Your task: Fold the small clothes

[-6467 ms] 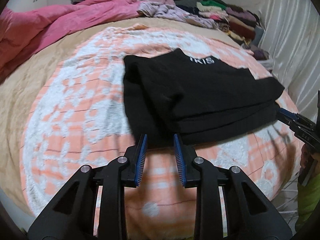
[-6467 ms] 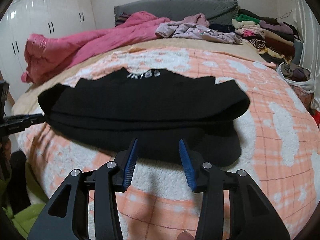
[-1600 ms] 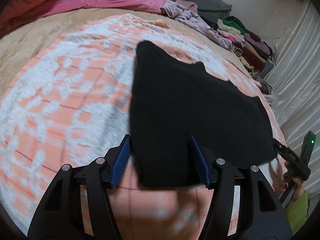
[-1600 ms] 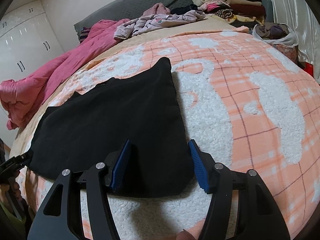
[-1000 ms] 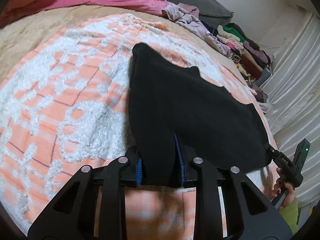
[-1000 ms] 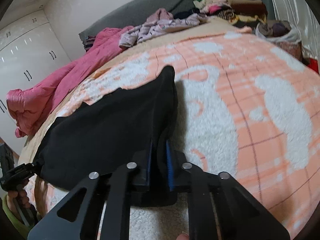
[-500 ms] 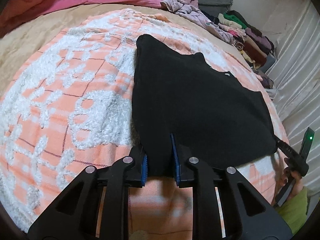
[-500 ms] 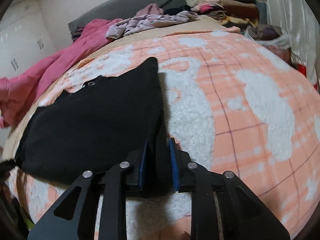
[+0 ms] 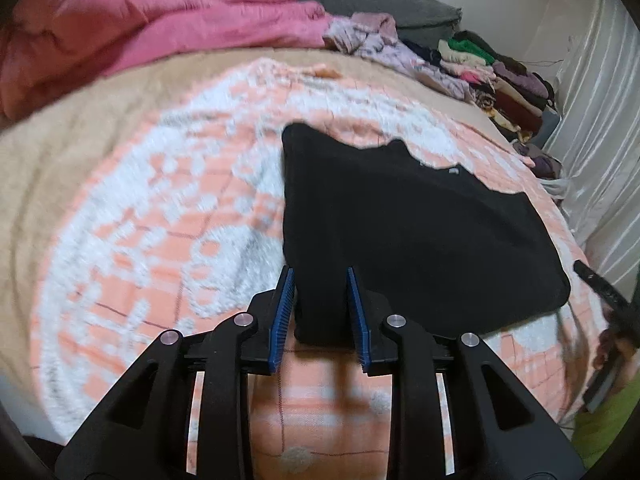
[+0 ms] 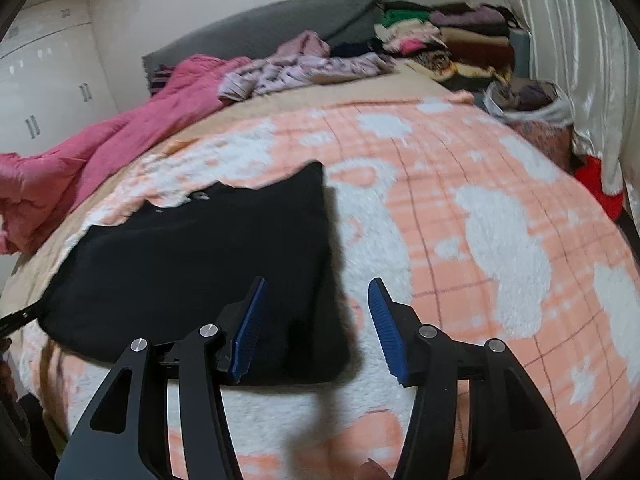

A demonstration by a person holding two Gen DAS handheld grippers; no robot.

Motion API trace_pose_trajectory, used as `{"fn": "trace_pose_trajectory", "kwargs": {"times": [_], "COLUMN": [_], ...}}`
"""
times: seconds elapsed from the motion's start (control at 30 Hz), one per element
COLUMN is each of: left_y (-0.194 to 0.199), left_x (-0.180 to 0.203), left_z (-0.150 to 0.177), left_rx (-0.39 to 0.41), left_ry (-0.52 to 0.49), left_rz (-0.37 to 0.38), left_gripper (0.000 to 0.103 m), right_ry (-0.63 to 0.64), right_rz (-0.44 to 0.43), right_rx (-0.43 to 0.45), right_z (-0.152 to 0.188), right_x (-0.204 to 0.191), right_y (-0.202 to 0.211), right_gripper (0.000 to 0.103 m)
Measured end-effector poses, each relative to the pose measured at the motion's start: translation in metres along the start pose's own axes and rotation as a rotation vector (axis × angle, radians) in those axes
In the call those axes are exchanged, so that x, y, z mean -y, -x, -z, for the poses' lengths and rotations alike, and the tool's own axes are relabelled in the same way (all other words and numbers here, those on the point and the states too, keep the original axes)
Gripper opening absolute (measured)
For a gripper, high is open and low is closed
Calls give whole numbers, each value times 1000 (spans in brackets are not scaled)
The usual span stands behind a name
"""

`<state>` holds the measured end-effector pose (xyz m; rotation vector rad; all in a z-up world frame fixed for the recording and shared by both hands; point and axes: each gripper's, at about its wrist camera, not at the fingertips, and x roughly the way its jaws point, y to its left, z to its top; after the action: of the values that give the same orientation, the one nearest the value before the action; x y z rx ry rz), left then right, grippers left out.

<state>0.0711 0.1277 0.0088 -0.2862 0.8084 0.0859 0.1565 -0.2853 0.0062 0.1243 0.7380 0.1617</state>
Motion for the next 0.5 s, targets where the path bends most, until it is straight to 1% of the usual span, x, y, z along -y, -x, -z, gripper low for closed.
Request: {"fn": "trace_pose_trajectory", "kwargs": {"times": [0.03, 0.1, 0.2, 0.23, 0.3, 0.4, 0.43, 0.5], "left_y": [6, 14, 16, 13, 6, -22, -30, -45], "left_x": [3, 10, 22, 29, 39, 57, 60, 68], "left_z": [-1, -4, -12, -16, -21, -26, -26, -21], "left_rx": [28, 62, 71, 66, 54, -22, -38, -75], "left_ry": [-15, -39, -69, -80, -107, -131, -134, -162], "left_rz": [-19, -31, -6, 9, 26, 74, 79, 64], "left_gripper": [18, 18, 18, 18, 22, 22, 22, 22], "right_ry": [11, 43, 100, 116, 142, 179, 187, 208], "right_rz": [-14, -42, -85, -94, -128, -151, -153, -160], "right_rx": [7, 16, 18, 20, 13, -15, -26, -62], "right_z": [-1, -5, -9, -10, -12, -14, -14, -13], "right_x": [-5, -17, -39, -47, -63, -89, -94, -110], "right_y": [4, 8, 8, 8, 5, -6, -10, -22], "right_gripper": [51, 51, 51, 51, 51, 51, 51, 51]}}
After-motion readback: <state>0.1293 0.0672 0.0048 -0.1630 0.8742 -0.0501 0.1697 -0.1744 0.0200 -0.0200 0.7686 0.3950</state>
